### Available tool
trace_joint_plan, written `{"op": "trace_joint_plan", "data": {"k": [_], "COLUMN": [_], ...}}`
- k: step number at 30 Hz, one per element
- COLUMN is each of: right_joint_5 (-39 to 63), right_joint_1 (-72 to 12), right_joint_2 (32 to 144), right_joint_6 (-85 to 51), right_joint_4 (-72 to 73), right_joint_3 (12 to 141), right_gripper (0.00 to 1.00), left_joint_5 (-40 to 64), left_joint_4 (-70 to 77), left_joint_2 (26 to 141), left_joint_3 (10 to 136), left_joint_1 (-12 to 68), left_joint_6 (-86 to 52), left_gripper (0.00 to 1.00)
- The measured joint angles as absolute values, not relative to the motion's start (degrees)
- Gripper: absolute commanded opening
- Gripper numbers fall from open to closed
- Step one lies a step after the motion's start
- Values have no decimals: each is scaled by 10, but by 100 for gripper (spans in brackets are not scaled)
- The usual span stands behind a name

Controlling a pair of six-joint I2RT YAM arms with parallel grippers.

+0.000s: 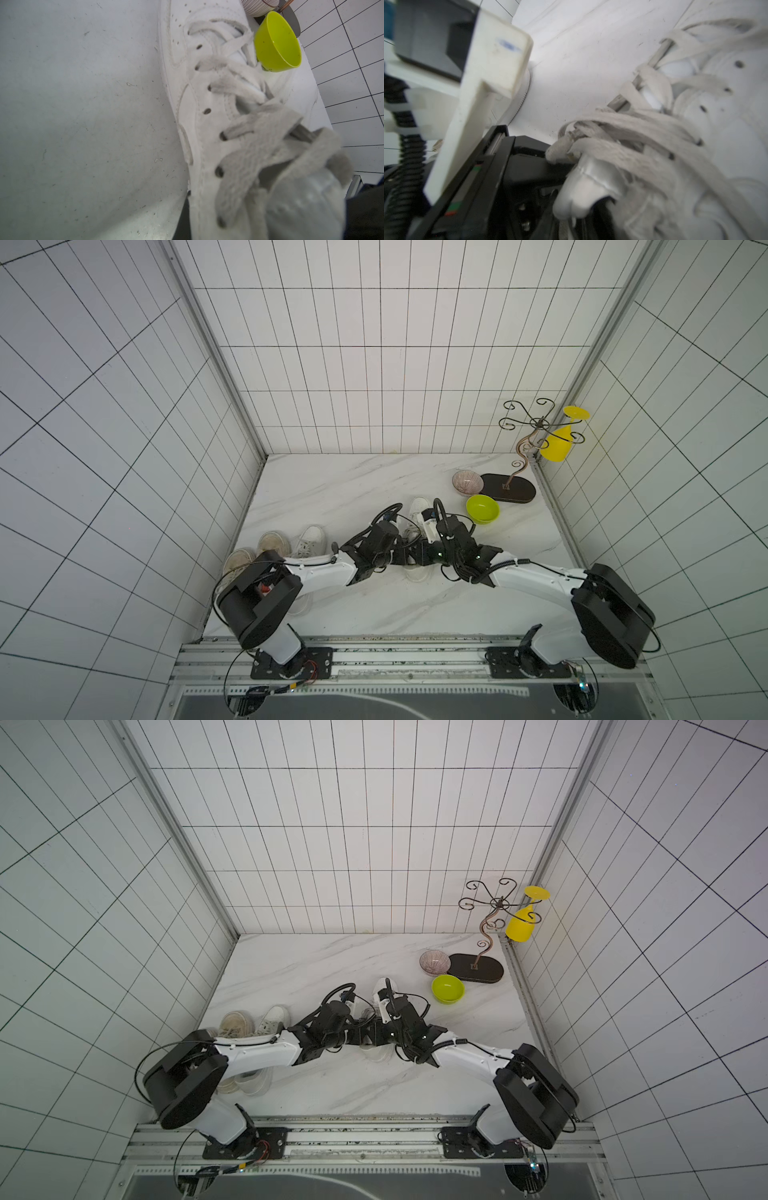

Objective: Remove the insole from the shoe
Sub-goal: Remove the insole from the shoe, then move the shoe to the center of the board.

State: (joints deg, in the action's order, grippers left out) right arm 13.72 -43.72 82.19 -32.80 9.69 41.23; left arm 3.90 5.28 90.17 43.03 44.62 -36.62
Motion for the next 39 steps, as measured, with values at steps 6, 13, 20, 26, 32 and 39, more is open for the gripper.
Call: {"op": "trace_joint_plan", "data": {"k": [6, 13, 20, 26, 32, 39], "right_joint_5": [110, 82, 82, 98, 127, 177], "right_joint_1": [-446, -455, -462, -461, -461, -461], "right_joint_2": [823, 849, 829, 777, 739, 676], "right_joint_6": [-312, -308, -307, -304, -306, -309], "right_joint_4": [57, 41, 40, 64, 124, 188], "right_joint_3": [425, 449, 448, 431, 395, 359], "right_gripper": [22, 0, 0, 0, 0, 0], "left_joint_5": [44, 43, 24, 6, -20, -58], "left_joint_4": [54, 50, 25, -10, -43, -86], "left_joint_2": [901, 900, 894, 890, 884, 902], "left_joint_3": [430, 429, 432, 456, 479, 490], "left_joint_1": [446, 442, 440, 431, 429, 391], "left_joint_6": [-369, -373, -375, -375, -371, -369], "left_gripper": [0, 0, 0, 0, 0, 0]}}
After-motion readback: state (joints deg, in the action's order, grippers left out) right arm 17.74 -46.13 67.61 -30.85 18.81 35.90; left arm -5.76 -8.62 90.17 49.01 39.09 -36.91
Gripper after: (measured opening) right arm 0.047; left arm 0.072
